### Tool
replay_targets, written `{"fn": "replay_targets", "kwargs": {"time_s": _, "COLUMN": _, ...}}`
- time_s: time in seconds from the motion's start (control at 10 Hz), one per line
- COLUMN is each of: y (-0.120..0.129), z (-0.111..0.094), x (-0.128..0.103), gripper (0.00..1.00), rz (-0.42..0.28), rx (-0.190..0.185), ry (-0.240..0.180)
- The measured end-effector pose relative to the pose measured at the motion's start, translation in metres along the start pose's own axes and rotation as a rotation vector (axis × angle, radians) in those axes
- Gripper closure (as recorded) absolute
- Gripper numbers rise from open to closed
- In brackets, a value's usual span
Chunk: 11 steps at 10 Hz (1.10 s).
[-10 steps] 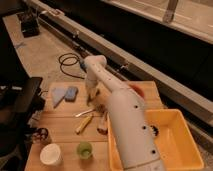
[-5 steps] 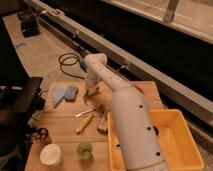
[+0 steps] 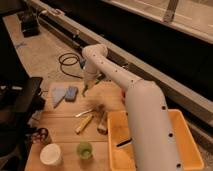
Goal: Place pepper in plastic cup
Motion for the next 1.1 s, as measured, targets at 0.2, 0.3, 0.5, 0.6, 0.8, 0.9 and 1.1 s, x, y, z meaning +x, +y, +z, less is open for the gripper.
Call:
{"fn": "replay_targets", "kwargs": {"time_s": 0.2, "y": 0.02, "z": -0.01, "x": -0.028, "gripper": 1.0, "rz": -0.06, "rx": -0.002, "ry": -0.006}}
{"fn": "replay_targets", "kwargs": {"time_s": 0.3, "y": 0.026, "z": -0.012, "x": -0.04, "gripper": 1.0, "rz": -0.079, "rx": -0.004, "ry": -0.015}}
{"fn": "replay_targets", "kwargs": {"time_s": 0.5, "y": 0.056, "z": -0.015, "x": -0.078, "gripper": 1.0, "rz": -0.118, "rx": -0.015, "ry": -0.063}}
{"fn": "replay_targets", "kwargs": {"time_s": 0.6, "y": 0.067, "z": -0.016, "x": -0.09, "gripper": 1.0, "rz": -0.134, "rx": -0.022, "ry": -0.086}}
{"fn": "replay_targets", "kwargs": {"time_s": 0.8, "y": 0.092, "z": -0.019, "x": -0.118, "gripper": 1.0, "rz": -0.221, "rx": -0.033, "ry": -0.182}}
{"fn": "replay_targets", "kwargs": {"time_s": 0.9, "y": 0.101, "z": -0.021, "x": -0.122, "gripper": 1.0, "rz": -0.237, "rx": -0.034, "ry": -0.208}}
{"fn": "replay_targets", "kwargs": {"time_s": 1.1, "y": 0.102, "z": -0.022, "x": -0.125, "gripper": 1.0, "rz": -0.247, "rx": -0.033, "ry": -0.22}}
